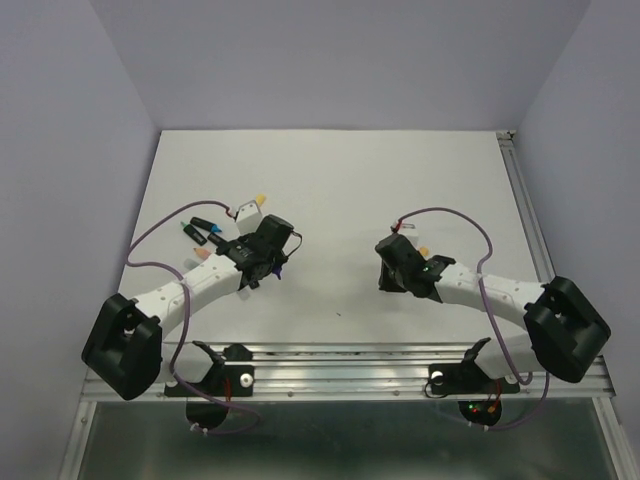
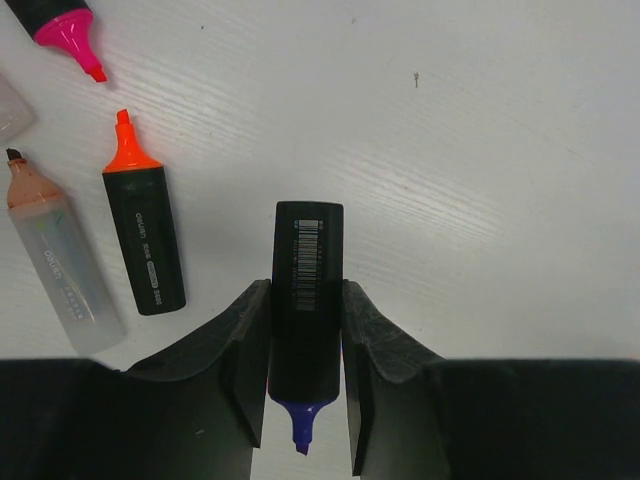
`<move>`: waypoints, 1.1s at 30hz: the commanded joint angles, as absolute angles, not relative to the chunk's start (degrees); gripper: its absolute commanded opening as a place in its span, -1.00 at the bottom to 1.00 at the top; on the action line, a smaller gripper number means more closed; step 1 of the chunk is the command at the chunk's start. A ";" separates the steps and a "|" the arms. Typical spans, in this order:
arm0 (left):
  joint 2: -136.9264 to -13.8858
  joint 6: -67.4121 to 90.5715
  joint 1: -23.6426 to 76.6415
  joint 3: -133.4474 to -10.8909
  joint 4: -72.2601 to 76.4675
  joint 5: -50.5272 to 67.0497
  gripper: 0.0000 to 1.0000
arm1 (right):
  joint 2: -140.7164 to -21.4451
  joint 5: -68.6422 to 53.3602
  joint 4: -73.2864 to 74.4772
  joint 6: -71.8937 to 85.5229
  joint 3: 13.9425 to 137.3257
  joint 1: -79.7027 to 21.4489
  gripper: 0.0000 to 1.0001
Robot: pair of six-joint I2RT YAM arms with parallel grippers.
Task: Open the pen caps
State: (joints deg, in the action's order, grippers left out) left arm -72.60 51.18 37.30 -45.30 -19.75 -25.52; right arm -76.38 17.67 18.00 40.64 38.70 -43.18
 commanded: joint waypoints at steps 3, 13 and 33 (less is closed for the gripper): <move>-73.30 52.12 37.09 -43.42 -21.36 -27.16 -1.00 | -80.06 20.83 18.89 37.97 44.21 -42.80 -0.74; -74.97 52.65 37.09 -42.54 -20.74 -26.89 -0.90 | -82.36 21.27 22.06 38.76 44.82 -42.80 -0.54; -75.85 51.24 37.00 -42.89 -20.39 -26.89 -0.77 | -64.26 20.13 28.92 38.85 46.15 -42.80 1.00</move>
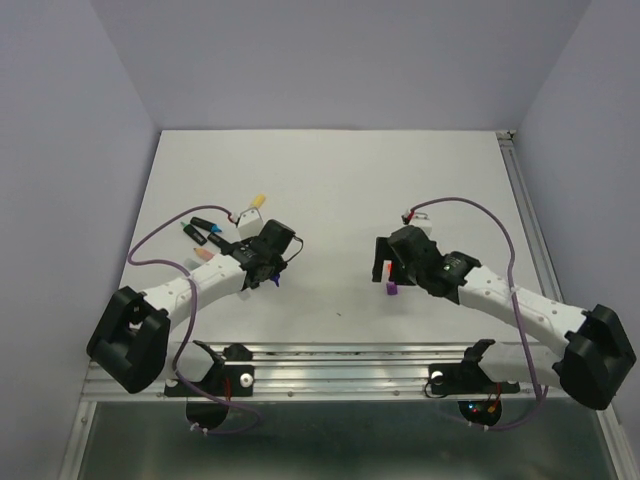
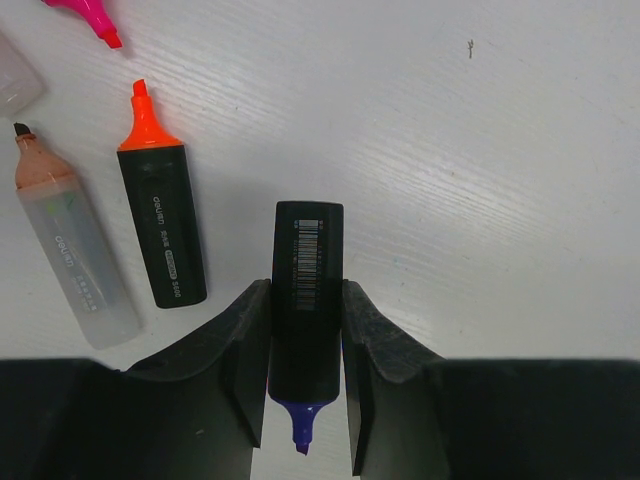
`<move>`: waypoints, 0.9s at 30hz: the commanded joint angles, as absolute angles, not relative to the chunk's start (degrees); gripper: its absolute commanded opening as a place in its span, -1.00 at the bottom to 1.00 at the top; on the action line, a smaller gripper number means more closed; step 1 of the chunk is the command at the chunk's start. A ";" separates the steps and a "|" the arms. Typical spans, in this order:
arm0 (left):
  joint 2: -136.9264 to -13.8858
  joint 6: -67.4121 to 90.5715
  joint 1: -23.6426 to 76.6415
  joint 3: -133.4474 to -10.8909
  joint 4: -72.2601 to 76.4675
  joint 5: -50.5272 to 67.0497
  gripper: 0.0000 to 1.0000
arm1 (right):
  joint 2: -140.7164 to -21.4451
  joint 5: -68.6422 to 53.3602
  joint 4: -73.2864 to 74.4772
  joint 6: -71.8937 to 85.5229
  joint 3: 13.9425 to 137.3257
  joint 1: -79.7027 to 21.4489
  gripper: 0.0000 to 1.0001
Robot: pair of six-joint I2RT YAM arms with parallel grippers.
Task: Open the pen caps
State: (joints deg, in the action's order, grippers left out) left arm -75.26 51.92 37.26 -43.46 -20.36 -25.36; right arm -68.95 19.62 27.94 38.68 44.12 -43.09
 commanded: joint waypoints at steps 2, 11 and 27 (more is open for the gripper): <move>-76.81 51.76 37.00 -43.33 -21.00 -28.99 -0.64 | -61.10 19.95 28.83 38.93 45.27 -42.80 1.00; -83.49 49.75 33.49 -47.99 -17.67 -32.70 -0.60 | -57.22 18.90 28.83 39.55 42.37 -42.80 1.00; -86.67 44.76 29.71 -50.89 -16.09 -31.99 0.35 | -54.85 17.49 28.21 40.08 40.34 -42.80 1.00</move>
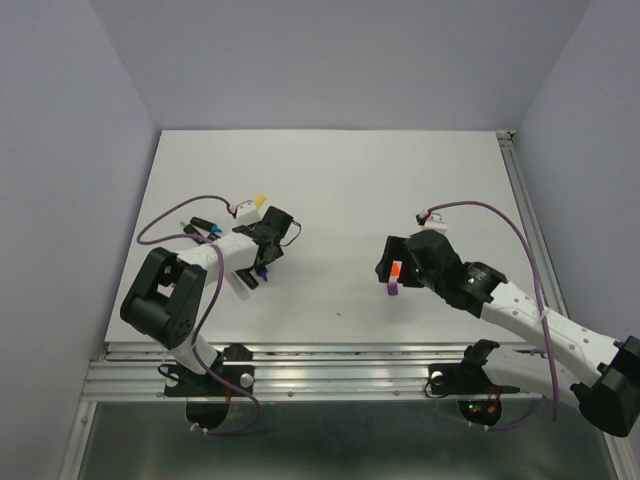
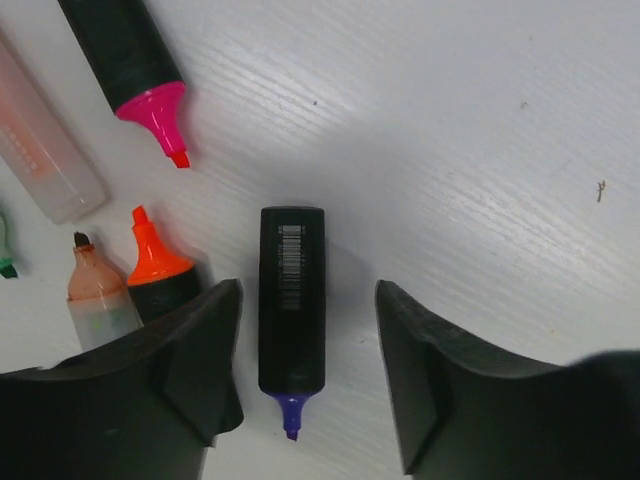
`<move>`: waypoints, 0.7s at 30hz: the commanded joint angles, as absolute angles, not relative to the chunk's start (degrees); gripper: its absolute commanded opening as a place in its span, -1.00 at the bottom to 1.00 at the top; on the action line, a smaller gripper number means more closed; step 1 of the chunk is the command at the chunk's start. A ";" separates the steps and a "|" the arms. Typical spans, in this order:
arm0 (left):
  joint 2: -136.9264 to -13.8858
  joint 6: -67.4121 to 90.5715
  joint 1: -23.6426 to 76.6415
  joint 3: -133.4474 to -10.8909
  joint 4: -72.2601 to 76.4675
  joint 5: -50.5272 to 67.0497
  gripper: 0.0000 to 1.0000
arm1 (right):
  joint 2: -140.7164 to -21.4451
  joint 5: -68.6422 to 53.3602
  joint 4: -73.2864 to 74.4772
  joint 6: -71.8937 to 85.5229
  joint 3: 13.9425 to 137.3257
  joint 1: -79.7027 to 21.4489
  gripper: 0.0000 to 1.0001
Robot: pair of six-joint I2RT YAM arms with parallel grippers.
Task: Open the pen caps
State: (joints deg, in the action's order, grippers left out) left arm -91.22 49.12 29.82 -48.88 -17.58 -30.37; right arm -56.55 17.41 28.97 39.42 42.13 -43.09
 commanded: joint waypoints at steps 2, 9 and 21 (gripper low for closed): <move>-85.70 42.90 29.79 -50.97 -14.60 -31.82 0.98 | -54.93 17.23 27.95 40.08 40.17 -42.80 1.00; -83.24 27.10 25.68 -54.67 -6.88 -23.59 0.98 | -54.93 16.61 28.04 39.55 40.78 -42.80 1.00; -93.85 3.52 12.31 -66.09 0.62 4.74 0.98 | -54.67 15.29 28.30 37.79 41.13 -42.80 1.00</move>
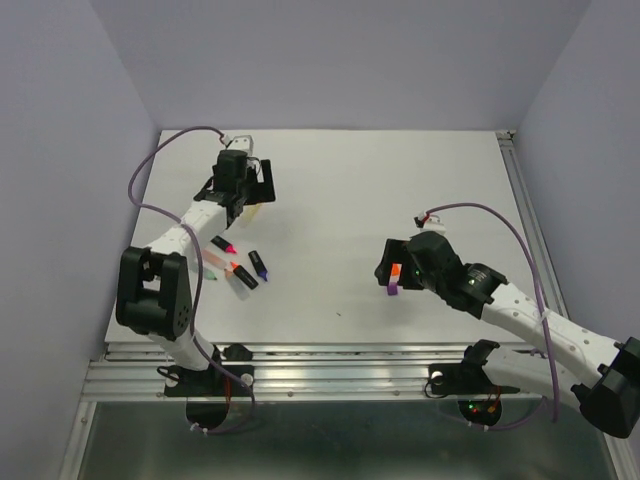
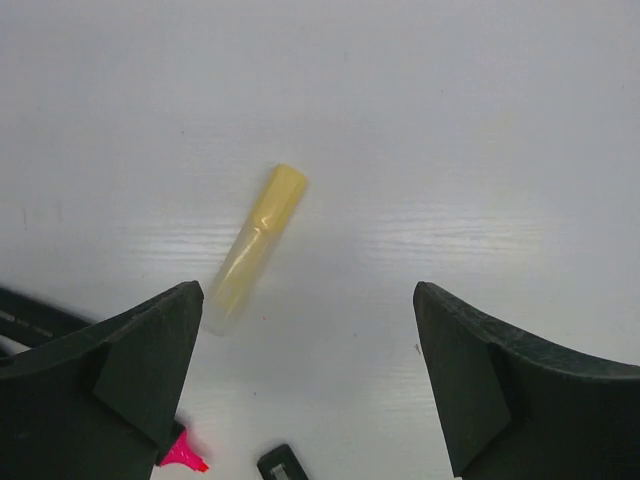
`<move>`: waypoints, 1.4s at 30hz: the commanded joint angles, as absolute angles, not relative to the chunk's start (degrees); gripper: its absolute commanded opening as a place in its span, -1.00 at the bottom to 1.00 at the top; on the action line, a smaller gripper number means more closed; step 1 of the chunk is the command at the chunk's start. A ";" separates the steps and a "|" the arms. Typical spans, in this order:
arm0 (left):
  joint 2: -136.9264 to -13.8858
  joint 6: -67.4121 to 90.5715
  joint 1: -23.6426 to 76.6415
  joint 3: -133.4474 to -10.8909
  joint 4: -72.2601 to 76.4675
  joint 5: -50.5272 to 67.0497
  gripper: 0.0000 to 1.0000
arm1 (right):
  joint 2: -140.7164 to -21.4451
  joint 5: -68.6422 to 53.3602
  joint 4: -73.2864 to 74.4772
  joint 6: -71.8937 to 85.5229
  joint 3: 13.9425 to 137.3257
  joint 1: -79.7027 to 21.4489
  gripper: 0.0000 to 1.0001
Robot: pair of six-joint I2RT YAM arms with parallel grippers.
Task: Open the pen caps
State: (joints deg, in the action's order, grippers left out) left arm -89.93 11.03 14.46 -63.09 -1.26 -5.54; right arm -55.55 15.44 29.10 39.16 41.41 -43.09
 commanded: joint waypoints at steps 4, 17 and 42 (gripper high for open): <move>-101.59 3.34 11.34 -72.57 -3.77 2.21 0.98 | -54.58 14.77 28.74 37.00 41.48 -42.80 1.00; -110.21 2.20 8.61 -74.97 -4.83 2.72 0.98 | -54.93 14.06 29.18 37.00 41.31 -42.80 1.00; -108.73 4.92 13.26 -70.76 -6.16 4.66 -1.00 | -53.88 14.59 24.53 37.87 39.90 -42.80 1.00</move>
State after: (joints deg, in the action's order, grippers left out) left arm -112.64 3.36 11.11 -73.36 -5.45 3.81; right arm -55.42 13.89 28.42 36.93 41.39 -43.09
